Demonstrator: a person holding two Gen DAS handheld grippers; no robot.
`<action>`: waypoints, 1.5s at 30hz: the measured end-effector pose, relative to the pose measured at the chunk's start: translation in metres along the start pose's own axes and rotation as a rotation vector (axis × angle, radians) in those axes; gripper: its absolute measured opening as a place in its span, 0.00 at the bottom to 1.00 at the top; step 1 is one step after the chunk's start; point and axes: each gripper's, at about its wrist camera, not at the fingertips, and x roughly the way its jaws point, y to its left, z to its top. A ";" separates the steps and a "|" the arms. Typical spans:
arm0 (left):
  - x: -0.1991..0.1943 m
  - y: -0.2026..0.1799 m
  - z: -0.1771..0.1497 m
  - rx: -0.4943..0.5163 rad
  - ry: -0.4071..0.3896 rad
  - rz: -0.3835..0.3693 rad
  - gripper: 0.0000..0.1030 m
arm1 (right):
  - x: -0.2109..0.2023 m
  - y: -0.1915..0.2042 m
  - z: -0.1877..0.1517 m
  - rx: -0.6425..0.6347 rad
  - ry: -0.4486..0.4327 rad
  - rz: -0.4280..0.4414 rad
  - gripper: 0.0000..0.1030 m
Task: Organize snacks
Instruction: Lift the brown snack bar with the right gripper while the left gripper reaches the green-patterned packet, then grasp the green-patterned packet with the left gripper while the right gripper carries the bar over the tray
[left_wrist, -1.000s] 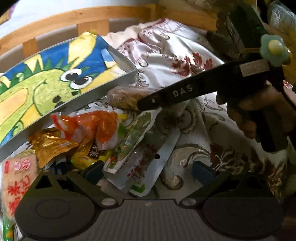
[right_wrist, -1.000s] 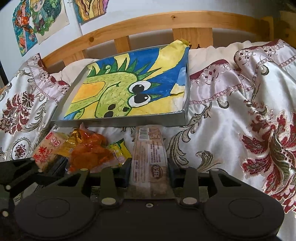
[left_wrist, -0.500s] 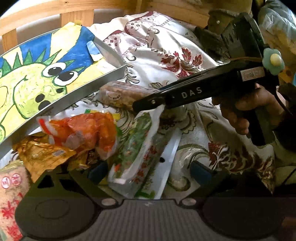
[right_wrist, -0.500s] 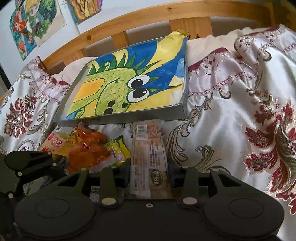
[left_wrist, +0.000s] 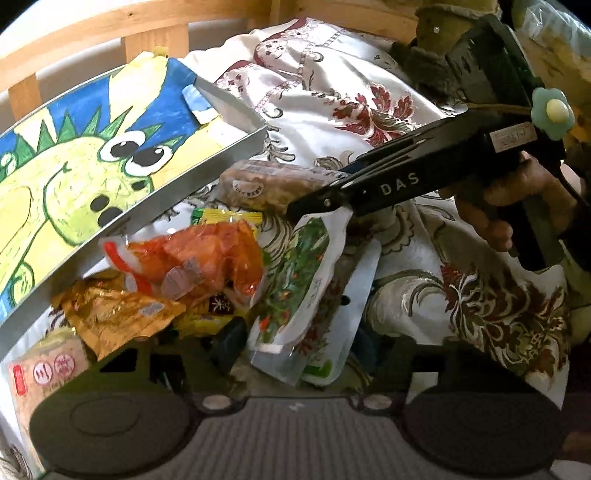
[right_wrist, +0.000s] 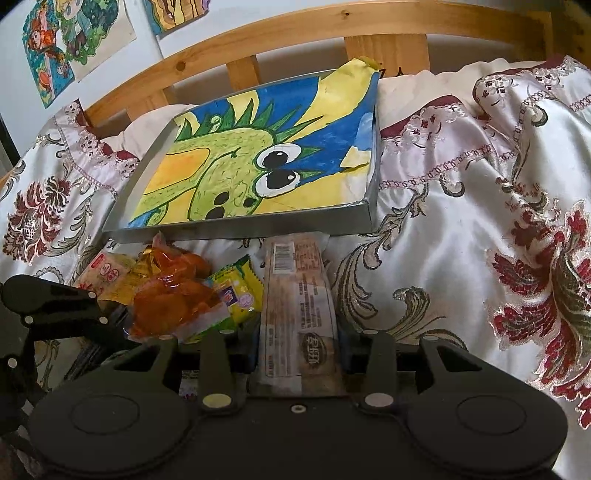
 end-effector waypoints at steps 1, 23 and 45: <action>0.002 -0.002 0.001 0.004 -0.001 0.014 0.56 | 0.000 0.000 0.000 0.000 -0.001 0.000 0.41; -0.022 -0.010 -0.011 -0.266 0.028 0.051 0.41 | -0.018 0.031 0.000 -0.203 -0.065 -0.081 0.37; -0.087 -0.004 -0.024 -0.515 -0.165 0.035 0.40 | -0.039 0.051 -0.003 -0.288 -0.256 -0.102 0.37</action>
